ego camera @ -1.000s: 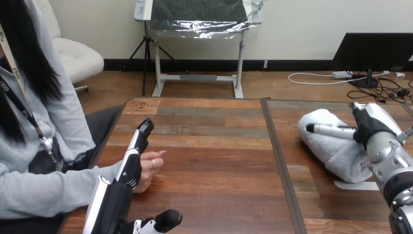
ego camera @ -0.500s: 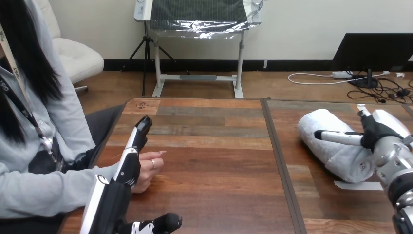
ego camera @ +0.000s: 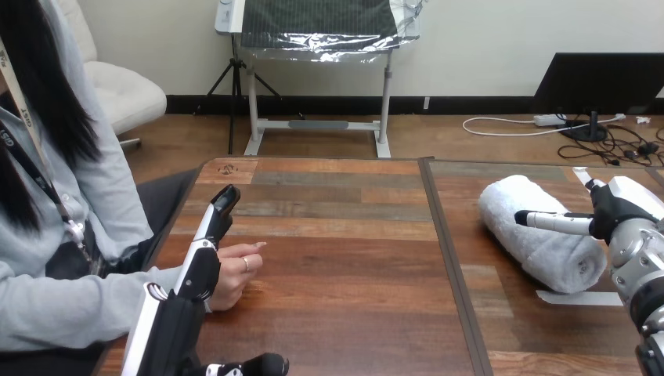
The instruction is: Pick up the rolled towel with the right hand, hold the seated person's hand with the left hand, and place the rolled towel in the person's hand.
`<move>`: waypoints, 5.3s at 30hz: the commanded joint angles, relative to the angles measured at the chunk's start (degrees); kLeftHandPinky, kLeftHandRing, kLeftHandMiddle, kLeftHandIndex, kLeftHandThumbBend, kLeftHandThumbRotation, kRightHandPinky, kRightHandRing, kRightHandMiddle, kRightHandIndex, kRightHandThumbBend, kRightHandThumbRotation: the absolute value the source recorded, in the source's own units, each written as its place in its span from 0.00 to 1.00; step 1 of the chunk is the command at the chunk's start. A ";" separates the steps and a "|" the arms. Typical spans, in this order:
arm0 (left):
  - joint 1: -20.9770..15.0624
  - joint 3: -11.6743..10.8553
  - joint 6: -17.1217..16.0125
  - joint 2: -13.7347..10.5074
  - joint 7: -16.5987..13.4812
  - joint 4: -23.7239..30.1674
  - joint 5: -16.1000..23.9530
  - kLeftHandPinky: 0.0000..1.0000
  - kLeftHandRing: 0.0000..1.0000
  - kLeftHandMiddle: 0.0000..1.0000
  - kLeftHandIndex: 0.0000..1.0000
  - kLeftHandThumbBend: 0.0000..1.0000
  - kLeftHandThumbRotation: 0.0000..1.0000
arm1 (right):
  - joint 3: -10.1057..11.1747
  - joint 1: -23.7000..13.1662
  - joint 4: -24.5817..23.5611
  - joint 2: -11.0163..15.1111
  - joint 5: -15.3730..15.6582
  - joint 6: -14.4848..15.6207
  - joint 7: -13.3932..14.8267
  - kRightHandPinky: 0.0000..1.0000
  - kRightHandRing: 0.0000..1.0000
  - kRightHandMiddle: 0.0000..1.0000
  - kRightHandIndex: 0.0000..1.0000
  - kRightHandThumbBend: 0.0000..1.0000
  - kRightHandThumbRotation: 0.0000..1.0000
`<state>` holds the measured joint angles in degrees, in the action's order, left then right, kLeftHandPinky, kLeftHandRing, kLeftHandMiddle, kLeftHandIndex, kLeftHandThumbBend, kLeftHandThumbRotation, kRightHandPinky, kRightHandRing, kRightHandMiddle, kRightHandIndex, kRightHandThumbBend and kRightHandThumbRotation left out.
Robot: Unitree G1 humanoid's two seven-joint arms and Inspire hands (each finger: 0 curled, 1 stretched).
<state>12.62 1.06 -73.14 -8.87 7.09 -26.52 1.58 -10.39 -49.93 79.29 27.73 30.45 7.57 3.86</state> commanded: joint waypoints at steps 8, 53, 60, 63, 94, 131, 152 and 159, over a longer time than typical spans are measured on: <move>-1.13 -0.99 -2.52 -0.85 -0.22 2.66 -0.16 0.97 0.98 0.98 0.97 1.00 0.70 | -1.46 -4.95 -0.09 0.63 1.11 -0.12 0.04 0.97 1.00 0.99 0.96 0.98 0.63; 4.71 -0.21 -1.58 -3.51 1.08 12.67 -4.03 0.93 0.97 0.97 0.94 1.00 0.68 | -3.80 0.60 0.46 -3.44 2.87 1.22 0.05 0.07 0.85 0.84 0.78 0.95 0.62; 5.32 -0.20 -2.16 -2.80 1.14 13.62 -4.57 0.91 0.95 0.96 0.93 1.00 0.66 | -3.52 1.20 0.39 -3.75 2.43 0.86 0.77 0.03 0.84 0.81 0.70 0.96 0.60; 5.59 -0.66 -2.61 -2.30 0.93 13.88 -4.14 0.90 0.95 0.95 0.93 1.00 0.67 | -3.47 1.34 0.38 -3.90 2.36 0.94 1.04 0.03 0.83 0.81 0.71 0.95 0.58; 6.78 -1.41 -3.82 -2.49 1.19 14.48 -3.82 0.83 0.92 0.94 0.93 1.00 0.69 | -5.46 3.33 0.53 -4.32 4.13 -0.92 6.53 0.34 0.53 0.61 0.64 0.94 0.04; 7.12 -5.22 2.94 -2.41 1.36 18.00 2.16 0.90 0.95 0.95 0.93 1.00 0.74 | 5.66 5.57 -0.95 -5.72 -8.00 -15.68 13.64 0.46 0.53 0.57 0.50 0.90 0.00; 8.28 -8.34 10.11 -2.48 -0.61 22.49 8.47 0.96 0.96 0.96 0.95 1.00 0.67 | 11.91 7.28 -2.24 -8.49 -15.58 -28.39 13.37 0.35 0.40 0.48 0.48 0.87 0.00; 8.02 -9.47 12.08 -1.89 -1.77 22.97 11.04 0.99 0.96 0.95 0.95 1.00 0.61 | 12.62 7.82 -2.66 -9.41 -16.56 -31.98 13.57 0.32 0.37 0.46 0.48 0.85 0.00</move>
<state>22.57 -7.11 -62.27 -10.90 6.77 -6.14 10.27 0.83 -39.02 80.16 18.41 15.31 -20.11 16.24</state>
